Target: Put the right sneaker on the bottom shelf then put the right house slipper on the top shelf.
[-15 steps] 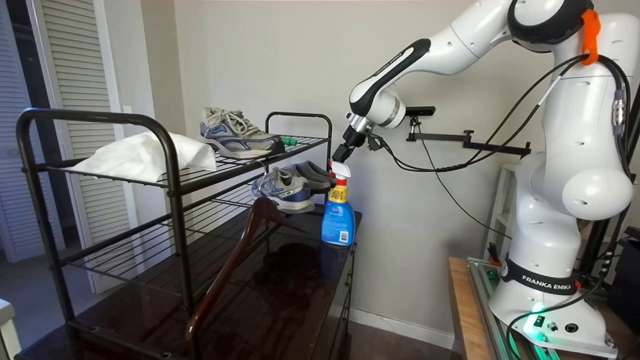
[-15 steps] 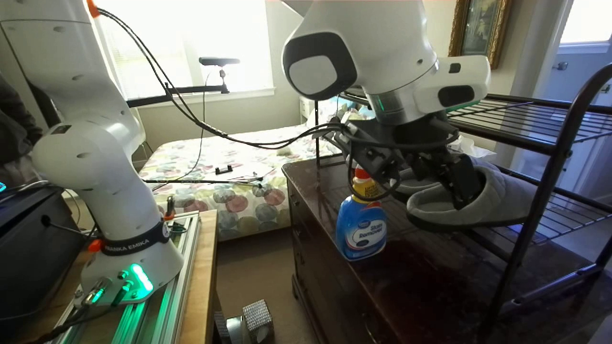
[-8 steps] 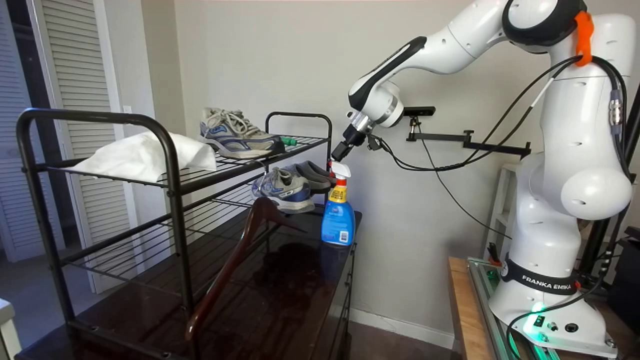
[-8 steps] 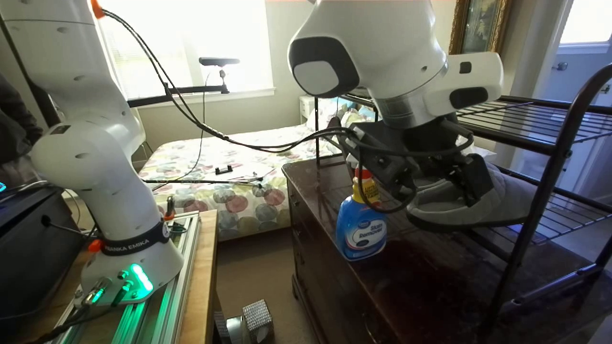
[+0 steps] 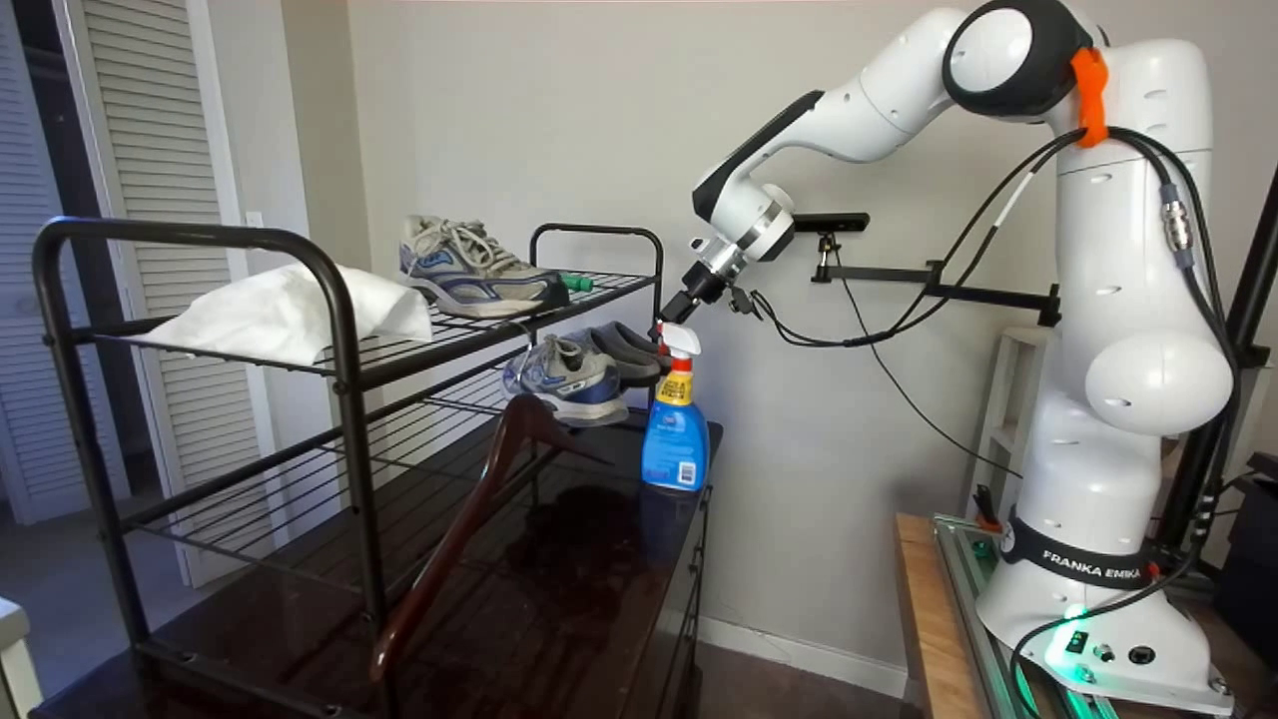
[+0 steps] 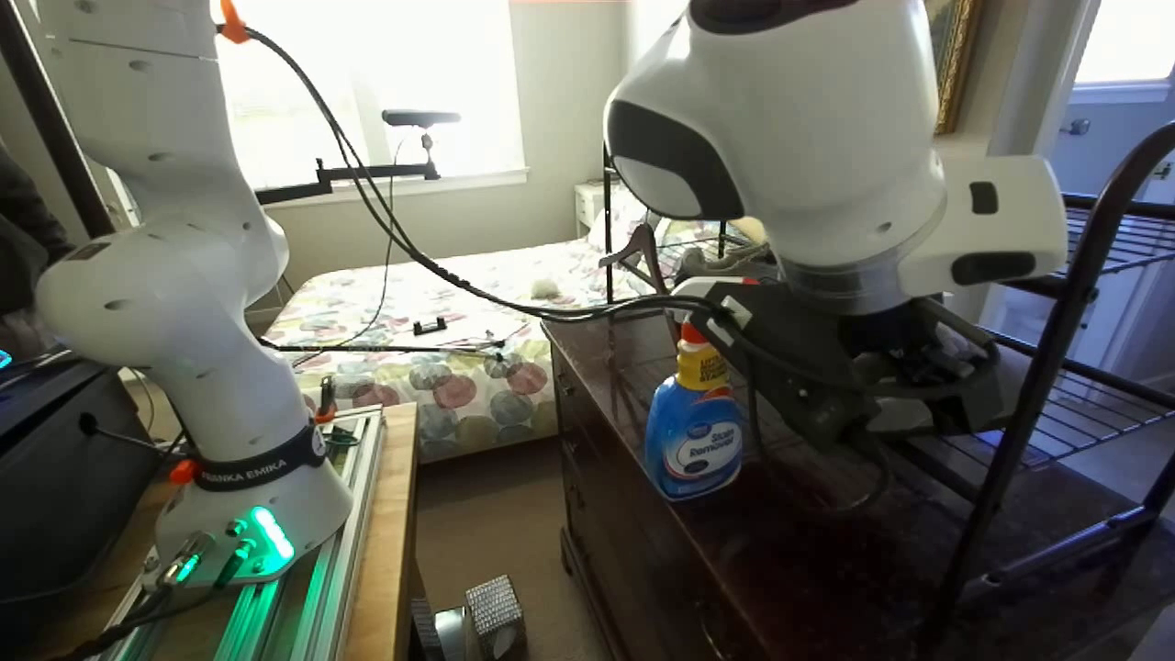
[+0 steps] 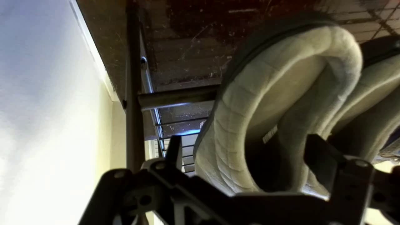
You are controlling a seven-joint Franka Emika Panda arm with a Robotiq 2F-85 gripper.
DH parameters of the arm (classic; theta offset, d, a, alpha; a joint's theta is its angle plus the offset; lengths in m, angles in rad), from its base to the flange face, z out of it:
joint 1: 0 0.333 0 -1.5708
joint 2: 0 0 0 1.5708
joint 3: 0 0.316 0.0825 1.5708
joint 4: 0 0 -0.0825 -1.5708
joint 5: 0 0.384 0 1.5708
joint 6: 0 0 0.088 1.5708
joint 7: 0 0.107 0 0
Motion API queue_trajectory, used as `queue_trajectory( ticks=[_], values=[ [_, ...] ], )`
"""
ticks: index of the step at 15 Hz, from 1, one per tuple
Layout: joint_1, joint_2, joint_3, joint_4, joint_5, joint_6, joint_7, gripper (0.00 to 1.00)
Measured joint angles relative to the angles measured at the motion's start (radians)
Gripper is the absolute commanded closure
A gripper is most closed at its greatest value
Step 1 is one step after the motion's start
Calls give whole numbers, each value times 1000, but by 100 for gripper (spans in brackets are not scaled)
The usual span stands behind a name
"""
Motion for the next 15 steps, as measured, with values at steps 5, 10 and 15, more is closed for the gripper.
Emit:
queue_trajectory(
  ticks=[5,10,15],
  values=[
    [-64,55,111,15,52,150,1,23],
    [-51,69,154,19,141,266,-3,61],
    [-51,74,175,20,175,302,-5,95]
  ],
)
